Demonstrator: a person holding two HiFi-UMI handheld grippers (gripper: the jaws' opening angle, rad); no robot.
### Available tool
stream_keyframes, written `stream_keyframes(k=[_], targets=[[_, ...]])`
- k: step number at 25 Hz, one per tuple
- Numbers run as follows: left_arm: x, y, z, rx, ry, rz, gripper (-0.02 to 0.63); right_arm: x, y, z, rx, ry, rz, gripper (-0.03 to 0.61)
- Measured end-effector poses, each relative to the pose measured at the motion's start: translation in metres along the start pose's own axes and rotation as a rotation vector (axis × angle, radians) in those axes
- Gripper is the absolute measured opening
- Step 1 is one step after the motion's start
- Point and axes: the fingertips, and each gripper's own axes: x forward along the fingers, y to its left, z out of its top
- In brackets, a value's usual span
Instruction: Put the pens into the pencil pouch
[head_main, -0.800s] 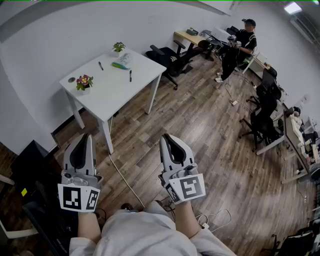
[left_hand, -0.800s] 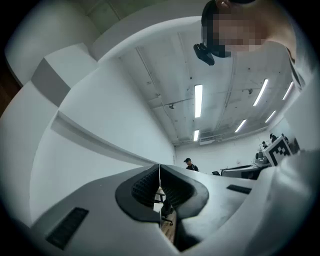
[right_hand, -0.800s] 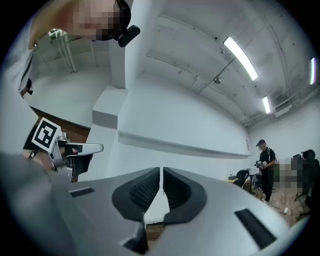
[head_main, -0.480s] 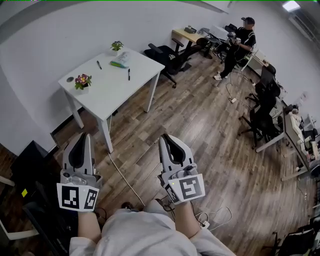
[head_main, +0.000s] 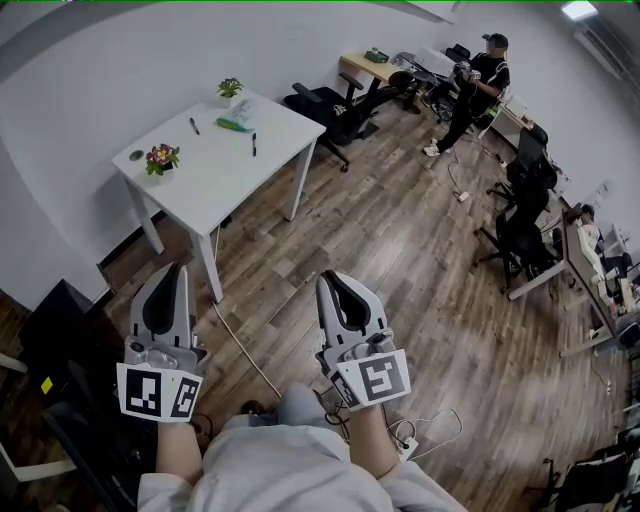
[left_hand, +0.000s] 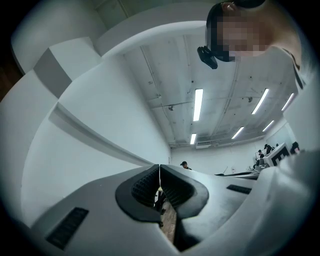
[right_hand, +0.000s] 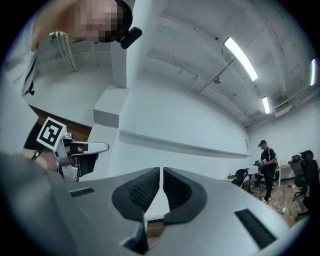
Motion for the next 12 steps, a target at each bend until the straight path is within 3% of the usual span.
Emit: stream_keyframes(k=[6, 12], targets=[[0.004, -0.001, -0.013, -0.01, 0.022, -0.011, 0.026, 0.008, -0.002, -0.012, 0.004, 0.026, 0.01, 0.04], [0.015, 0.027, -0.026, 0.005, 0.042, 0.053, 0.026, 0.047, -0.017, -0.022, 0.016, 0.02, 0.037, 0.04]])
